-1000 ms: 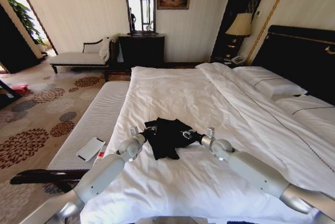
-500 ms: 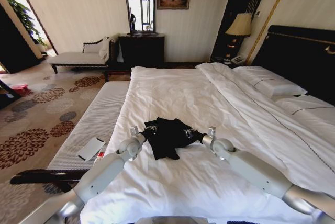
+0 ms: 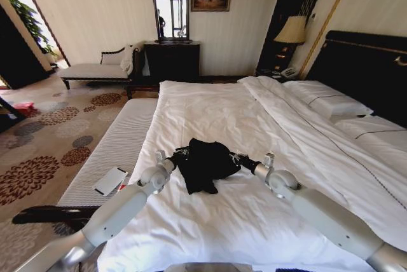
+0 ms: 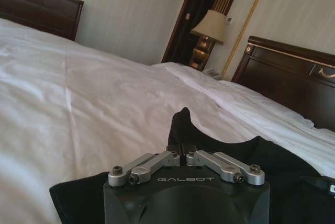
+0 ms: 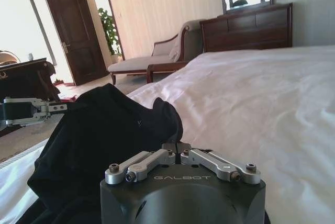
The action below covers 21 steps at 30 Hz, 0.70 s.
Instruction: Fold the clothes on the bed.
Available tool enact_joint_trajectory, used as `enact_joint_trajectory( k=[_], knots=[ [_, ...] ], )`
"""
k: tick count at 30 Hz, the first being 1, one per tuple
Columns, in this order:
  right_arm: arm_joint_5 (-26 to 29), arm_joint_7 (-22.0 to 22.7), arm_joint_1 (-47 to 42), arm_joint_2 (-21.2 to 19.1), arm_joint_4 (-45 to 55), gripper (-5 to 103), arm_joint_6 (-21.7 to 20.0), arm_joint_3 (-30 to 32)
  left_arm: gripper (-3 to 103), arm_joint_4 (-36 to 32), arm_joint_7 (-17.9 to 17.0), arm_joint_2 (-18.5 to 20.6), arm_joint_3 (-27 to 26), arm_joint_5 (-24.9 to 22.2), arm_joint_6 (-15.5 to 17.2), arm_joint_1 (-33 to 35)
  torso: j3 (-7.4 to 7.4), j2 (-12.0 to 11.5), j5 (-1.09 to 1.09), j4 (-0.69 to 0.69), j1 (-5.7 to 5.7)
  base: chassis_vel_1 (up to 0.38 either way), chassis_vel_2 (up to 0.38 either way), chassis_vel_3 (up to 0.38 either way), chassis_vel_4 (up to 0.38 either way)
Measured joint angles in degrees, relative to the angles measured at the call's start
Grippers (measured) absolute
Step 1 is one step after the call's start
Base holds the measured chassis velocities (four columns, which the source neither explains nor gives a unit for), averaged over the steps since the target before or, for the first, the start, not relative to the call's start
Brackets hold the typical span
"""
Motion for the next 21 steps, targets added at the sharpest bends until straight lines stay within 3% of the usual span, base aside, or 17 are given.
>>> enact_joint_trajectory(
  k=[3,9,11,21],
  knots=[
    [-4.71,-0.17,-5.67,-0.9,4.57,0,1.9,7.19,1,-5.4,-0.52,2.01,-0.76,2.79,-0.19,1.09,0.0,0.0,-0.02,0.02,0.0,0.0,0.0,0.0,0.0],
    [-5.51,0.51,-9.32,-3.04,9.13,0,2.47,15.31,1,-12.95,-2.01,4.9,-2.38,4.5,-0.23,1.9,-0.01,0.0,-0.03,0.01,0.0,0.0,0.0,0.0,0.0],
    [-5.51,0.65,-9.56,-3.39,9.68,0,2.5,15.88,1,-13.47,-2.08,5.23,-2.66,4.53,-0.22,1.97,-0.01,0.0,-0.03,0.01,0.0,0.0,0.0,0.0,0.0],
    [-3.29,6.61,-8.0,-7.14,18.76,0,1.13,20.81,1,-25.4,-2.86,14.77,-11.29,3.65,0.32,4.78,0.0,0.0,-0.03,0.05,0.0,0.0,0.0,0.0,0.0]
  ],
)
